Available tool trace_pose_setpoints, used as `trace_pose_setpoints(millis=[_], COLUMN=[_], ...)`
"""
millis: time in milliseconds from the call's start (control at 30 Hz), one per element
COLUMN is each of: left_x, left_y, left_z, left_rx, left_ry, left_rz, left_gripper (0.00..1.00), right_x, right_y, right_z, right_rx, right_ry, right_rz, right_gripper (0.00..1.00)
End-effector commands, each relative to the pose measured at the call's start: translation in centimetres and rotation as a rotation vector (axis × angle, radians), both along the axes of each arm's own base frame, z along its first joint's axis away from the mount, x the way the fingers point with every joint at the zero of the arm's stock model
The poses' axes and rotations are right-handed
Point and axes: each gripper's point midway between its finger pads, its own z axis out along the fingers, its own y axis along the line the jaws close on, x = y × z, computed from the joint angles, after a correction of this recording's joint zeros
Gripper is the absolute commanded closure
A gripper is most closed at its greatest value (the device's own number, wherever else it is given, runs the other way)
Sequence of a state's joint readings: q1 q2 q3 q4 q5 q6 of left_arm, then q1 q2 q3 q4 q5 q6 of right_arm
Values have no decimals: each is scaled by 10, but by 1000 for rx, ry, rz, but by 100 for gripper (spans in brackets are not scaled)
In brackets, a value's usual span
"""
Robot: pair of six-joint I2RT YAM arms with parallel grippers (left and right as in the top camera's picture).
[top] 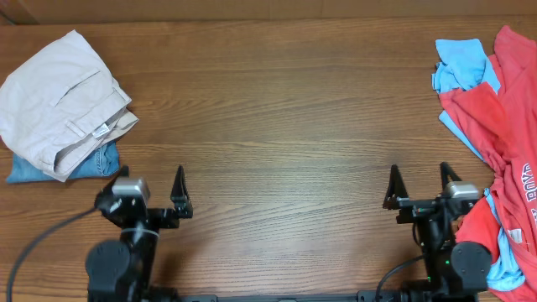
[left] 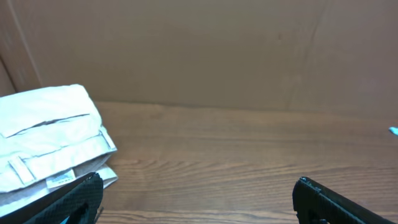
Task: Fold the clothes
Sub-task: 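Move the right gripper to the red t-shirt pile and grasp it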
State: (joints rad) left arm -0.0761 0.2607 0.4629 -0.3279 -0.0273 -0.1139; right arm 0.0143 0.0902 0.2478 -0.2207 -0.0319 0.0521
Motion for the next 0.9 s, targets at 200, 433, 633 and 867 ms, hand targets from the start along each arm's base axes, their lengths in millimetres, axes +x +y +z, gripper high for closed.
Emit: trace_pose_setpoints(millis=[200,433,633,867], left_x=[38,60,66,66], left_y=[3,-6,-7,-7], left_z=[29,36,35,35], left_rx=[7,7,7,8], left_ry=[209,380,413,413], left_rz=[31,-7,-14,-13], left_gripper=[0,0,0,0], right_x=[26,78,121,127], right_y=[-6,-11,-40,-94], right_z=[42,41,14,-40], right_rx=[4,1,37,62], right_ry=[177,427,651,827], right_rz=[-36,-51,-114,-366], right_gripper=[0,0,0,0])
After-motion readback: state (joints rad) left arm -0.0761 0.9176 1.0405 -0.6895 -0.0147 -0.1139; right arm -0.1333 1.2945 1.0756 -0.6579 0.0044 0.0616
